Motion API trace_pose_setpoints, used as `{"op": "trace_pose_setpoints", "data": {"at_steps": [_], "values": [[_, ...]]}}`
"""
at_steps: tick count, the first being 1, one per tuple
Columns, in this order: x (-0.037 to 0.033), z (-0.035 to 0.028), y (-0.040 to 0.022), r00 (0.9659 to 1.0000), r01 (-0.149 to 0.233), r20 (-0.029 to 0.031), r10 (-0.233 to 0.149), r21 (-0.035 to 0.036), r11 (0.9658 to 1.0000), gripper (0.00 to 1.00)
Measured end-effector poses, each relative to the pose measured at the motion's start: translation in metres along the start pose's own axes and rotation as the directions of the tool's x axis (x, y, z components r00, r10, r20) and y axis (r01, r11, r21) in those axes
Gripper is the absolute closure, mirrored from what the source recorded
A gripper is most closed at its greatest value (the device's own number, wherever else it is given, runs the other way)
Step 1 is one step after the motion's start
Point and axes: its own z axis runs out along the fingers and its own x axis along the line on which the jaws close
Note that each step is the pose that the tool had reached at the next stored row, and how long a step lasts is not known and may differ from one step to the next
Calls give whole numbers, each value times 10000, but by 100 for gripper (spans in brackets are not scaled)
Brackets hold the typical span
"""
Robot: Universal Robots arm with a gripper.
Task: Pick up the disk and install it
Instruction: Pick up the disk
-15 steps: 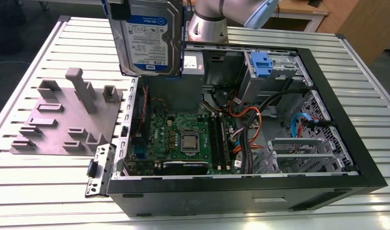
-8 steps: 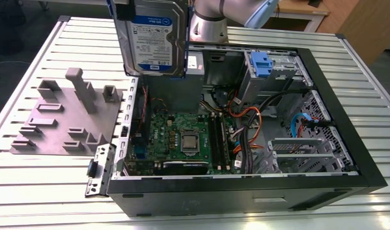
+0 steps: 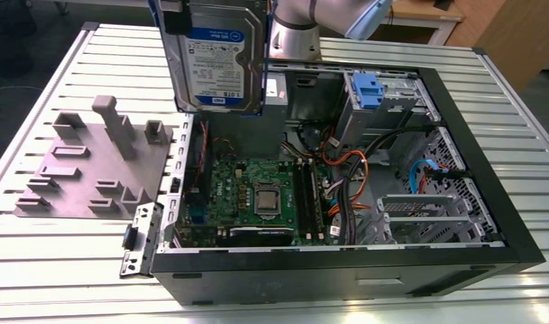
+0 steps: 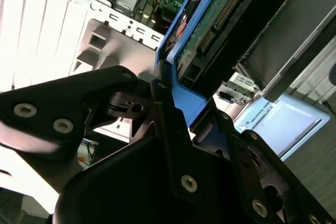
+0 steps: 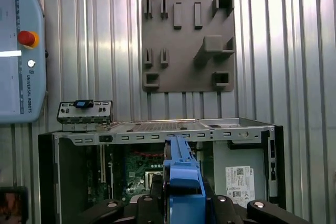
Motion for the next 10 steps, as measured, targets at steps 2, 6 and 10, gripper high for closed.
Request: {"op": "trace_pose_setpoints", "data": {"at_steps": [2,6,10], "values": [[17,1,-10,10000,-1,0,1,-1,10000,64],[36,2,-41,10000,-5,-1,5,0,10000,64],[48,2,-71,10000,-7,-3,7,-1,10000,64]]}}
